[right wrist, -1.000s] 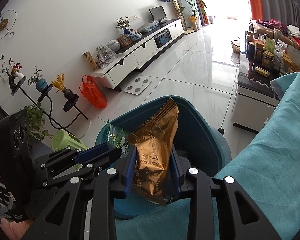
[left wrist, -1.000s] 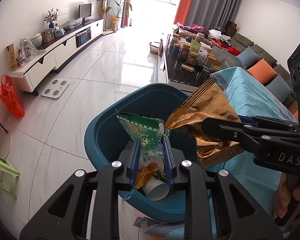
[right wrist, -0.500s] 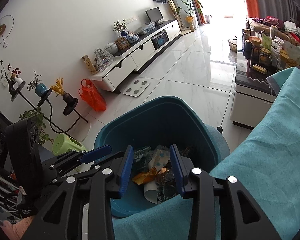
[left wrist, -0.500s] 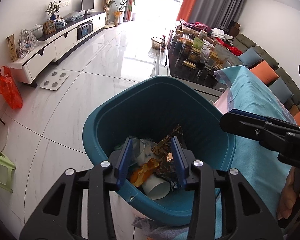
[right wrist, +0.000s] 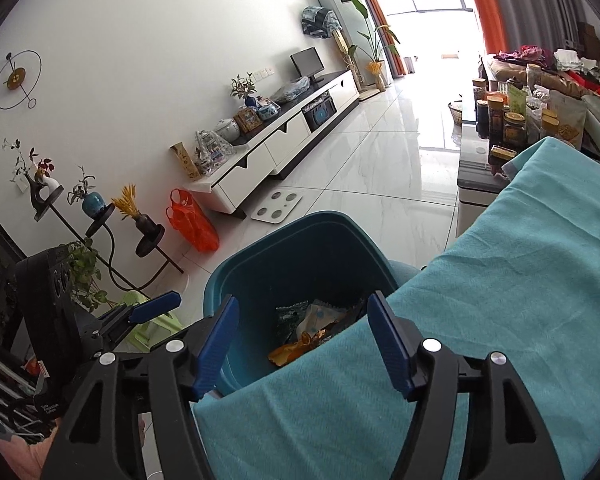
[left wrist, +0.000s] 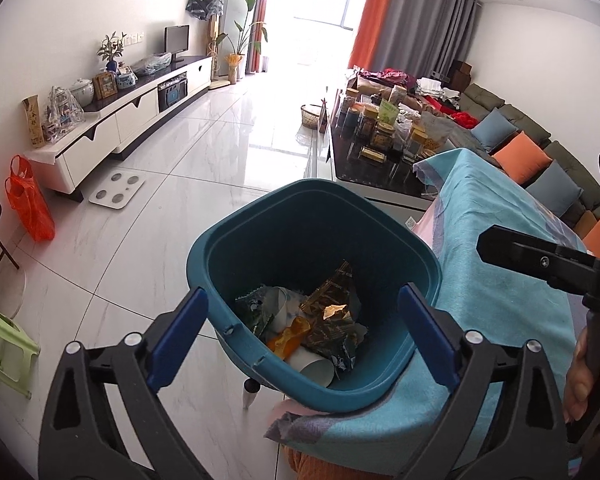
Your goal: Collect trash
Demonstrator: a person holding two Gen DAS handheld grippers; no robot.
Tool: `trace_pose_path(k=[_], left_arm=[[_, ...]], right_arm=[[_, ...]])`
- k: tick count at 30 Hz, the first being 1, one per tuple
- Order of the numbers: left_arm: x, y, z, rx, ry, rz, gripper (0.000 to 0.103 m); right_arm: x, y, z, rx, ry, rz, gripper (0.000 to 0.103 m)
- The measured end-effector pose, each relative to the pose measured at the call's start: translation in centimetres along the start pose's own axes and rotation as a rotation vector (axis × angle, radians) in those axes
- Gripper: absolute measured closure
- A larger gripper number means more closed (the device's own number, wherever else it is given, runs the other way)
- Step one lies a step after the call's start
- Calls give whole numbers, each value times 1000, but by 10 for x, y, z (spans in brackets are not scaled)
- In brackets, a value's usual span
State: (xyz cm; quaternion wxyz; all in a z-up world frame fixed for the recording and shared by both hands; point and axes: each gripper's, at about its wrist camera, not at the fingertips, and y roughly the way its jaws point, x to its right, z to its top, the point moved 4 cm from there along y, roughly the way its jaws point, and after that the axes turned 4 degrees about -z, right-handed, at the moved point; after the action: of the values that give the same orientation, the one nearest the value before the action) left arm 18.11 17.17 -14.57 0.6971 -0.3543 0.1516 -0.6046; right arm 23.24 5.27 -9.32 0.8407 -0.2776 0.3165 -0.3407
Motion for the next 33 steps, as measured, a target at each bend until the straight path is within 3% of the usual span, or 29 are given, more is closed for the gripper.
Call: trace_pose_path(k=[11,16,27,33], left_arm=[[46,-54,-17,115,58,-8,6],[78,-75,-30,178,92,-21,6],[184,-103,-55,307,267,-106,6],[233,-106,-64,354,314,-108,6]], right_arm=[[7,-64,-39,141,0,-51,15],[17,-98,-66,217,-6,-161,7],[69,-191,-121,447,108,-461,7],[88,-230,-150,520,155,-593,7]])
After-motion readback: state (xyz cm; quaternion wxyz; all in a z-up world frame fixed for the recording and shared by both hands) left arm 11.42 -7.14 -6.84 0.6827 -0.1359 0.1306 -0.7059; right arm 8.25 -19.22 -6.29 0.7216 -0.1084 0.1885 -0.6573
